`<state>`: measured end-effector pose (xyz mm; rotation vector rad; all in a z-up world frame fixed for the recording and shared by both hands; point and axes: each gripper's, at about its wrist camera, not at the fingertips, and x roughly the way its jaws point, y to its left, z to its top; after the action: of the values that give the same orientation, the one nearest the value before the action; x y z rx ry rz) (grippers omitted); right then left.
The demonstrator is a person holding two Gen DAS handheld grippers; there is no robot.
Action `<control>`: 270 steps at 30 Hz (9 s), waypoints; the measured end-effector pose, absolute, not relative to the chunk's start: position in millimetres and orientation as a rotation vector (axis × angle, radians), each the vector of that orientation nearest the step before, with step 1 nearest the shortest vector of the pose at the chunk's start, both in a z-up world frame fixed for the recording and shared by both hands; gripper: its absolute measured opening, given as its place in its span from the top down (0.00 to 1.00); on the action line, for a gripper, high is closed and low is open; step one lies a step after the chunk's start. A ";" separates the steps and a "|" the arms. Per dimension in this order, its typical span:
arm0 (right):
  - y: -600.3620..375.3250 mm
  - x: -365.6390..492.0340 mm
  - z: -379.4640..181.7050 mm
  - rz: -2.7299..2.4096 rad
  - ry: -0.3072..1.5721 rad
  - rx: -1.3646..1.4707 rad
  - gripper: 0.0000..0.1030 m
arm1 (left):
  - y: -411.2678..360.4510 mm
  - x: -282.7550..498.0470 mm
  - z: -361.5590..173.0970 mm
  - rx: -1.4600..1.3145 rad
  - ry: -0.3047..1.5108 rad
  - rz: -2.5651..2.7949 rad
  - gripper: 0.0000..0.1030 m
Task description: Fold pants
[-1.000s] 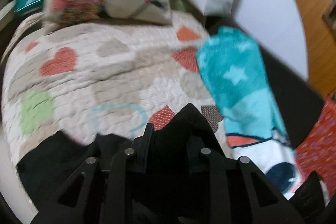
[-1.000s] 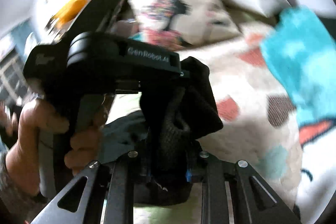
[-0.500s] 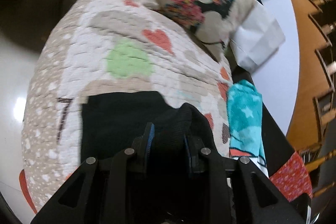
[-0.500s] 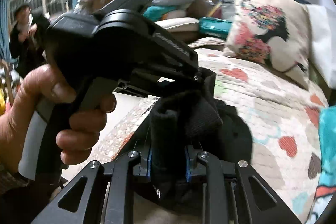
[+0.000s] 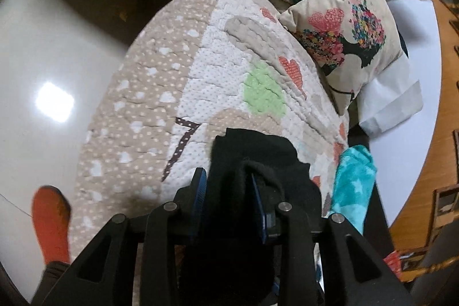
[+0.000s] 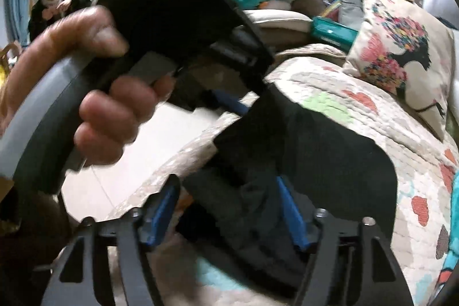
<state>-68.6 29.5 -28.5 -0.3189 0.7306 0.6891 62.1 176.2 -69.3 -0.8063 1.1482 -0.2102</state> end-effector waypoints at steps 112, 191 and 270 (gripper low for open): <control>-192.8 175.2 -69.3 0.419 1.055 0.398 0.31 | 94.6 151.3 -86.6 -0.820 1.039 -0.321 0.53; -218.2 112.6 -10.7 0.254 0.921 0.283 0.38 | 155.3 114.0 -78.2 -0.885 1.000 -0.103 0.38; -146.4 -57.7 -26.7 0.208 0.833 -0.041 0.21 | 23.8 -78.7 -7.0 -0.061 0.717 0.047 0.21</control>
<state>-57.7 -146.4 -26.7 -0.0410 0.8334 0.2079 -78.7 23.8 -7.0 -0.0609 0.7167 0.0473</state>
